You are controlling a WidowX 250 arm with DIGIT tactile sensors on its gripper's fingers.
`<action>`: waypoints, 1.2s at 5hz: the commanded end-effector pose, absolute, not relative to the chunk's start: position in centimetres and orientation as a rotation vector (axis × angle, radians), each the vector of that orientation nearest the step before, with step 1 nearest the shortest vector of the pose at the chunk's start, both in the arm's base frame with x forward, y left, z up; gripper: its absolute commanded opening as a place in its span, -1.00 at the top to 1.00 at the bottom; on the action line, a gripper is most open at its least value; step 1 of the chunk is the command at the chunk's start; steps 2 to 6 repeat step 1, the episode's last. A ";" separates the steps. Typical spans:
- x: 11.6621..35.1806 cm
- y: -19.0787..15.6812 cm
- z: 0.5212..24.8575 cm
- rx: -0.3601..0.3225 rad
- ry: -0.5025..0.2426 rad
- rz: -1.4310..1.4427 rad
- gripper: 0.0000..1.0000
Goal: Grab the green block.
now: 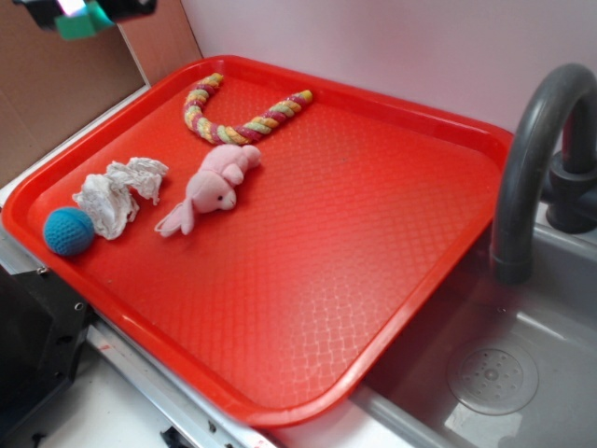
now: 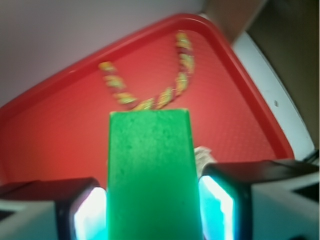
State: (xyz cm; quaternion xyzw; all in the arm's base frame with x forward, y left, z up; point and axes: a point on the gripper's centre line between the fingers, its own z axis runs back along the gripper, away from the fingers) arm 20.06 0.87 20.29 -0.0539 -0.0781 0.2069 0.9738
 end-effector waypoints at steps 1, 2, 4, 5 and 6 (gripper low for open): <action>18.6 2.8 21.7 -0.118 -0.140 0.396 1.00; 18.6 2.8 21.7 -0.118 -0.140 0.396 1.00; 18.6 2.8 21.7 -0.118 -0.140 0.396 1.00; 18.6 2.8 21.7 -0.118 -0.140 0.396 1.00; 18.6 2.8 21.7 -0.118 -0.140 0.396 1.00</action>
